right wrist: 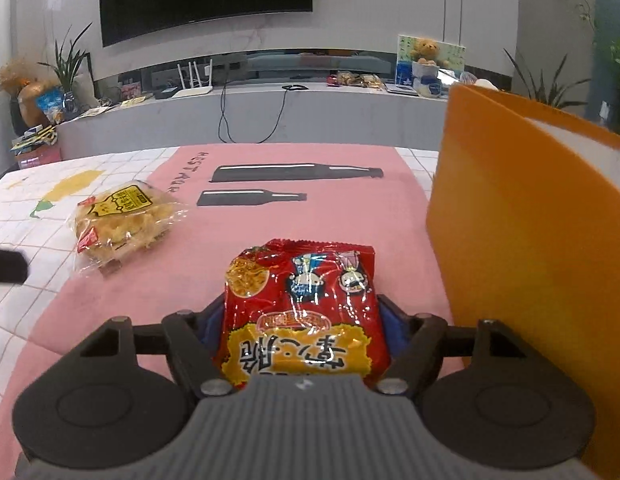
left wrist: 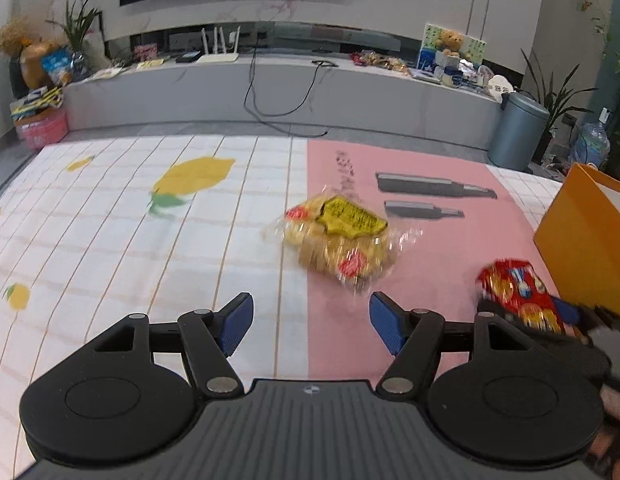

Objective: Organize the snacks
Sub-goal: 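Grasp the yellow-labelled cracker bag with the left gripper while the right holds the chip bag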

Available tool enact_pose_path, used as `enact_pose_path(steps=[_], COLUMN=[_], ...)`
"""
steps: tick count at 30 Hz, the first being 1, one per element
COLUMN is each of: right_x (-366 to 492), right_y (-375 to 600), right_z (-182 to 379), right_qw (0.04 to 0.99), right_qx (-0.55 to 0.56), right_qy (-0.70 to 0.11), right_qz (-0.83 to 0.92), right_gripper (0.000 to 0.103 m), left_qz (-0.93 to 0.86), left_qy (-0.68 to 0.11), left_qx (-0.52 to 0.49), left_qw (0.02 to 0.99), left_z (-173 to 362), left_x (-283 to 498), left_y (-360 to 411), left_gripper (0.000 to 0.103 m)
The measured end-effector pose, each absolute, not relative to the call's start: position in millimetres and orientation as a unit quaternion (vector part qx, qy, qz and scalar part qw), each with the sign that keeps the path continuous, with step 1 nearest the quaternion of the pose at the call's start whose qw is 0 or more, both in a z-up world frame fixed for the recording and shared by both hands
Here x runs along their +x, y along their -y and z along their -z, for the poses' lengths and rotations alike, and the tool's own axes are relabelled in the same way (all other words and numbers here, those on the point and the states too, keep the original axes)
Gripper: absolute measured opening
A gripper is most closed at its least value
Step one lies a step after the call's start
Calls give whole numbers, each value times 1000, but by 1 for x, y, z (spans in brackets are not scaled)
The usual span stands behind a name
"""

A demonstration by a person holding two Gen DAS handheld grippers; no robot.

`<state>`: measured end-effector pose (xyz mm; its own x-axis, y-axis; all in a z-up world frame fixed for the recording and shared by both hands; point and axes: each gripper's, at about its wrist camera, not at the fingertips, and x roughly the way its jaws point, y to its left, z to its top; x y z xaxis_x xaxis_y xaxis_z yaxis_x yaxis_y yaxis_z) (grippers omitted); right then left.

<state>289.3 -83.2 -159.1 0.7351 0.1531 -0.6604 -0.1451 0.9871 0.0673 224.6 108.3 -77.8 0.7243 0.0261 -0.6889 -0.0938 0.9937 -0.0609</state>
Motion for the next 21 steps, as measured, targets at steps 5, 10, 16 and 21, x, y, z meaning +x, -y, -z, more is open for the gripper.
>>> enact_pose_path(steps=[5,10,16,21], right_x=[288,288,287,287], right_y=[76,74,70,70], right_z=[159,159,158,158], right_qw=[932,933,933,933], right_qx=[-18,-24,-34,-38], right_qy=[-353,-352,-349,-347], right_qz=[-78,-78,-83,-82], right_gripper=[72,72,72,72], left_qz=[-10,50,81,110], left_qy=[-370,-375,-364,-353], left_qx=[5,33,59,51], left_qw=[929,925,926,928], left_z=[74,85,103,103], left_x=[262,295,306,312], left_y=[-100,-100,-117,-121], left_gripper=[81,81,89,90])
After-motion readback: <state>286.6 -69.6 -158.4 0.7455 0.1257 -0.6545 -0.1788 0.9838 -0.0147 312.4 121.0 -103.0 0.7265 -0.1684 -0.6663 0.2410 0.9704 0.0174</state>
